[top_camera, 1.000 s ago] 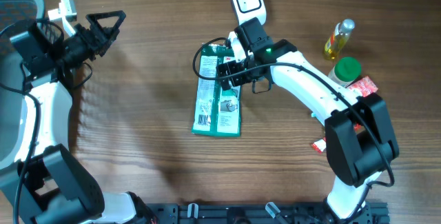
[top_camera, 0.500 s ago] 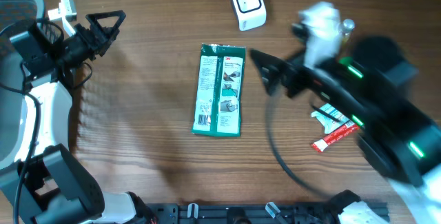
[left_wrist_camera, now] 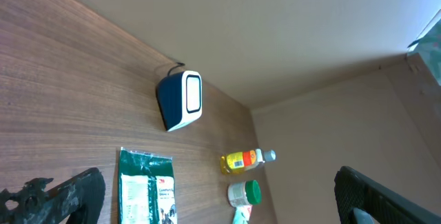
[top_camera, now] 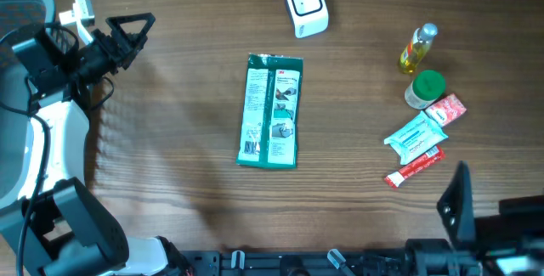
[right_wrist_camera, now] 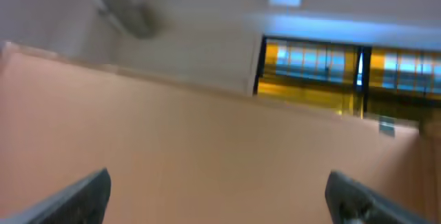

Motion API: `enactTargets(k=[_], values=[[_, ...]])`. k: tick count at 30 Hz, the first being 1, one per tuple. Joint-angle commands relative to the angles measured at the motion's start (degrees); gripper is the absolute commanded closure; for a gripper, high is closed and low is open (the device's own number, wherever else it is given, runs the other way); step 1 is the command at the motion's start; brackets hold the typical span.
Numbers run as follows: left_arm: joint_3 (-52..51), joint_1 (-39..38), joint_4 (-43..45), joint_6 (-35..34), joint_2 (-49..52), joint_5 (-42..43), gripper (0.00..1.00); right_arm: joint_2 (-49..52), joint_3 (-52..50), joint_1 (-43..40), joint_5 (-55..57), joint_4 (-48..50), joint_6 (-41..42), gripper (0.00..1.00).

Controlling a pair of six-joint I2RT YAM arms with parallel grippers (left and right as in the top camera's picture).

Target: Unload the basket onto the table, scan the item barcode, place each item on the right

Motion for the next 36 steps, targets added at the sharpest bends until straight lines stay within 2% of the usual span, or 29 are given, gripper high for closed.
enactTargets(k=[1,6,10,16,36], values=[[0.33,0.17,0.24,0.31,0.13,0.2,0.0,-2.86,-11.13,-0.28,-2.19,7.74,-4.98,0.0],[0.33,0.17,0.24,0.31,0.13,0.2,0.0,-2.89,-26.14,-0.24,-1.95,6.86,-2.84,0.0],[0.33,0.17,0.24,0.31,0.13,0.17,0.0,-2.91,-35.95,-0.24,-0.04,9.7,-1.16,0.01],[0.33,0.17,0.24,0.31,0.13,0.2,0.0,-2.89,-35.93,-0.2,-1.14,-8.44,-1.44,0.0],[0.33,0.17,0.24,0.31,0.13,0.2,0.0,-2.82,-35.93,-0.28,-1.11,-8.48,-1.92,0.0]])
